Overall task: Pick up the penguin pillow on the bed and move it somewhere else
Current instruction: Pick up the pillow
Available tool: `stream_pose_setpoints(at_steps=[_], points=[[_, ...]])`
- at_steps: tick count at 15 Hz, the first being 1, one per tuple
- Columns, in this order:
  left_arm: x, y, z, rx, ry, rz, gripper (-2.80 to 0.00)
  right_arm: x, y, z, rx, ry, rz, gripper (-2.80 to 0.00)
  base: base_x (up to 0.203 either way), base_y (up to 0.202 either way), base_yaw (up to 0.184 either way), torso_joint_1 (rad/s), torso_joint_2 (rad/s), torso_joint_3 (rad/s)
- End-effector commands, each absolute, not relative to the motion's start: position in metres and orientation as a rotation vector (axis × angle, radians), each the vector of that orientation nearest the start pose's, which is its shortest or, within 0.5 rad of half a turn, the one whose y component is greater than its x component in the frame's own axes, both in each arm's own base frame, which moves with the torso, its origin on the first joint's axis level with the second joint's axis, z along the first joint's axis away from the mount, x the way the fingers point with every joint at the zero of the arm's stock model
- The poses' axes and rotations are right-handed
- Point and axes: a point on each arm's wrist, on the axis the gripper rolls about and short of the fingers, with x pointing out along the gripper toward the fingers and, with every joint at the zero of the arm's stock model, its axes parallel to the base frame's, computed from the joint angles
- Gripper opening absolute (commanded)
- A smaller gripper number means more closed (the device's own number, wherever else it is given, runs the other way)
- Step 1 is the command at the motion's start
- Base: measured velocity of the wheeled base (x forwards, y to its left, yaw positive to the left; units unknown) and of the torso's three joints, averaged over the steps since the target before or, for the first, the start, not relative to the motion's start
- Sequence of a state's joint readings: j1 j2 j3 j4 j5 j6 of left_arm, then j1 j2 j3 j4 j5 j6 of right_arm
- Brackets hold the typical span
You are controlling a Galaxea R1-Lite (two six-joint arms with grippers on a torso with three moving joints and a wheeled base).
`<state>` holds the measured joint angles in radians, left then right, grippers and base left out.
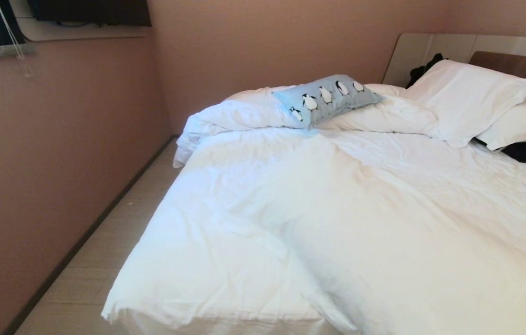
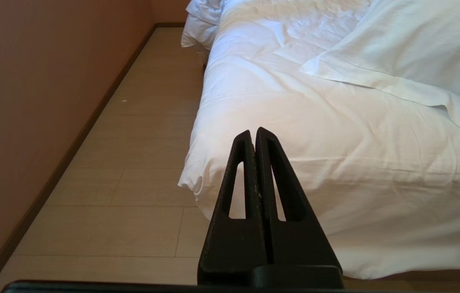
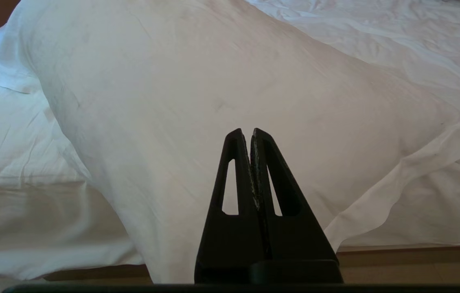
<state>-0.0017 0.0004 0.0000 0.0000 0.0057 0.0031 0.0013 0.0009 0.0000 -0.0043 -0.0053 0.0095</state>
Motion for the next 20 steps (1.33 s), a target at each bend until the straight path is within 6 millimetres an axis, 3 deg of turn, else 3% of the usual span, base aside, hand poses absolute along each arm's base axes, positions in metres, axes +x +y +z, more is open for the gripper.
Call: stream_pose_setpoints(at_steps=[1,10,13,16,20], points=[[-0.023,0.000,0.075,0.003,0.002,0.005,-2.80,-0.023,0.000,0.076,0.011,-0.002,-0.003,-2.80,0.000,0.000,0.000,0.000,0.00,0.000],[-0.023,0.000,0.075,0.003,0.000,0.005,-2.80,-0.024,0.000,0.083,-0.013,-0.048,-0.016,-2.80,0.000,0.000,0.000,0.000,0.00,0.000],[-0.023,0.000,0.076,0.003,0.001,0.005,-2.80,-0.034,-0.001,0.110,-0.038,-0.102,-0.030,-2.80,0.000,0.000,0.000,0.000,0.00,0.000],[-0.023,0.000,0.076,0.003,0.002,0.005,-2.80,-0.046,-0.001,0.150,-0.042,-0.077,-0.023,-2.80,0.000,0.000,0.000,0.000,0.00,0.000],[-0.023,0.000,0.075,0.003,0.000,0.005,-2.80,-0.007,0.000,0.198,-0.045,0.064,-0.016,-2.80,0.000,0.000,0.000,0.000,0.00,0.000]])
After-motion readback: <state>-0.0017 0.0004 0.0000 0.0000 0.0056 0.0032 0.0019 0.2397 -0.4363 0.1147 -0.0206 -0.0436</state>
